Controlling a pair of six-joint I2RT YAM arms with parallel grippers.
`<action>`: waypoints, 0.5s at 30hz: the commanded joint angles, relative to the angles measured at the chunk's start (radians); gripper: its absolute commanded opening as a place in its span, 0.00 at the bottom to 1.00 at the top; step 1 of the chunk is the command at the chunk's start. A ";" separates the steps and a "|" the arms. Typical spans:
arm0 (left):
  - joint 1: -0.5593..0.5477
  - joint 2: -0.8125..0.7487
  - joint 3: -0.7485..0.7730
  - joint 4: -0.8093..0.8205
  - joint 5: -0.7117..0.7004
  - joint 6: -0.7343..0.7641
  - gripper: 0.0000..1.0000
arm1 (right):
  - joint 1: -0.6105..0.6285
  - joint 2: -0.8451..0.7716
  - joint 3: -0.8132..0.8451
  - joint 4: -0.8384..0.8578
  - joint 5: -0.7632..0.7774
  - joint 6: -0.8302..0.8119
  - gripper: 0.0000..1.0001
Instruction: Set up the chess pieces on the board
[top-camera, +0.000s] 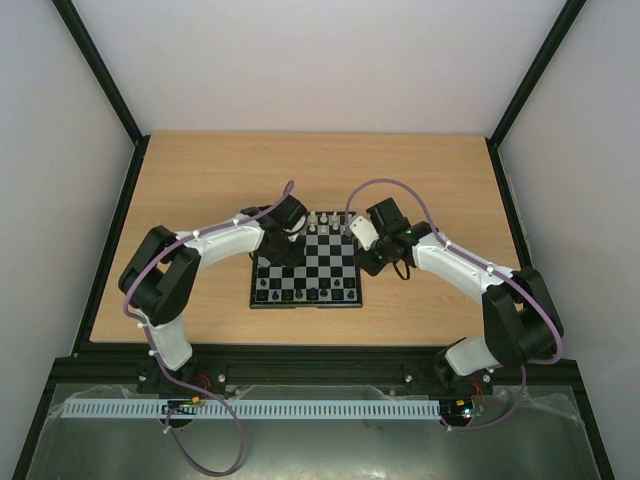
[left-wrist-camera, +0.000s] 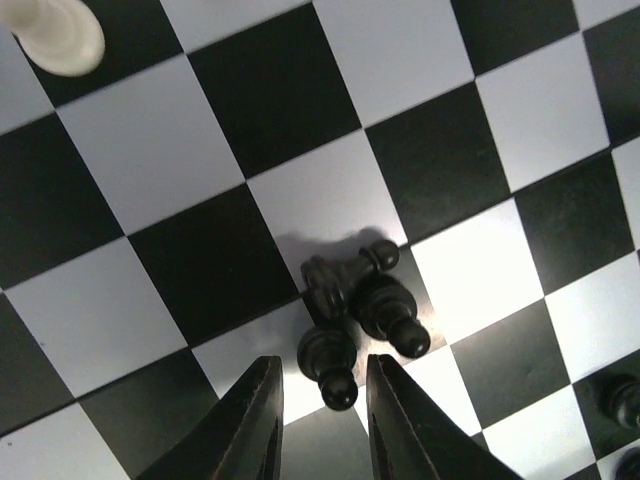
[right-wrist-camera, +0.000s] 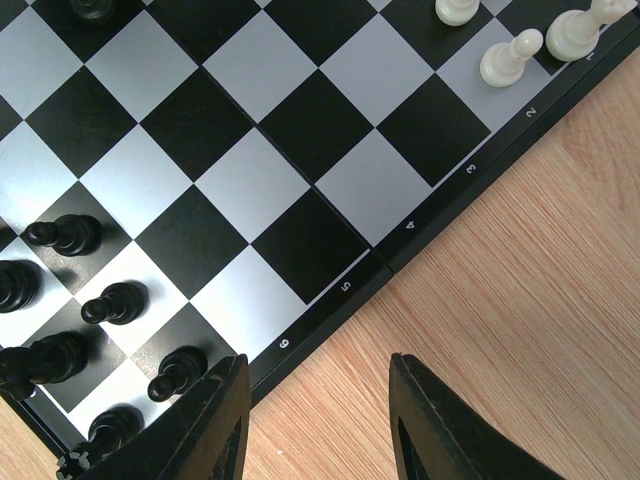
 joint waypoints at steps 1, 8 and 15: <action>-0.011 -0.017 -0.021 -0.042 0.013 0.009 0.24 | 0.001 -0.006 -0.010 -0.016 0.001 -0.012 0.41; -0.013 -0.032 -0.033 -0.027 -0.003 0.003 0.23 | 0.001 -0.008 -0.011 -0.018 -0.001 -0.013 0.40; -0.013 -0.030 -0.002 0.018 -0.032 -0.008 0.28 | 0.001 -0.008 -0.011 -0.021 -0.001 -0.014 0.41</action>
